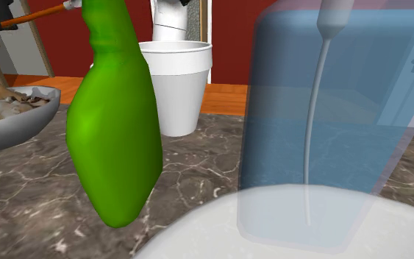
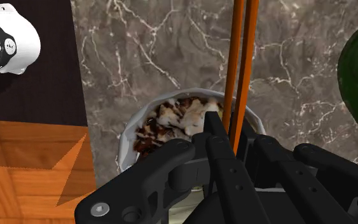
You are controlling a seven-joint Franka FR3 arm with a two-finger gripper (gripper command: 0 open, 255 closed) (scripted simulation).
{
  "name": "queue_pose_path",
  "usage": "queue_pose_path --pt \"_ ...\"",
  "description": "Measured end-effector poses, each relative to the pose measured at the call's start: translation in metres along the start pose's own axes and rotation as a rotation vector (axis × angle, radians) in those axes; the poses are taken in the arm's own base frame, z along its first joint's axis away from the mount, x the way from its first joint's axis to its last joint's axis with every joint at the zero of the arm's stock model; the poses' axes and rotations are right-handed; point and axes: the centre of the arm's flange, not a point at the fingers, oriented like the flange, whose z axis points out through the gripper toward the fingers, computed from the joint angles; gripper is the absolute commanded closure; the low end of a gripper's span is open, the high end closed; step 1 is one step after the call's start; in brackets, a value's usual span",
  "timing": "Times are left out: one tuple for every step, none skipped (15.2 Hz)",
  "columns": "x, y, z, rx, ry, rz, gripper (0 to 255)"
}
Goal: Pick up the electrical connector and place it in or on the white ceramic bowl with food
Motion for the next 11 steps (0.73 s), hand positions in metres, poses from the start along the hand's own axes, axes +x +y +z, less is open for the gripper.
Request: queue_pose_path --pt "0.011 -0.003 0.0 0.0 0.0 0.0 255" --pt "0.026 -0.006 0.003 0.0 0.0 0.0 255" --pt "0.04 -0.009 0.0 0.0 0.0 0.0 255" --pt "0.054 -0.009 -0.002 0.0 0.0 0.001 255" --pt "0.068 -0.014 -0.003 0.001 0.0 0.0 255" --pt "0.08 -0.014 -0.002 0.0 0.0 0.001 255" --pt "0.086 -0.016 0.0 0.0 0.0 -0.001 255" --pt "0.09 -0.017 0.004 0.0 0.0 -0.001 255" --pt "0.091 -0.017 0.009 0.0 0.0 -0.001 255" --pt "0.091 -0.018 0.013 0.0 0.0 -0.002 255" --pt "0.092 -0.018 0.018 0.0 0.0 -0.002 255"
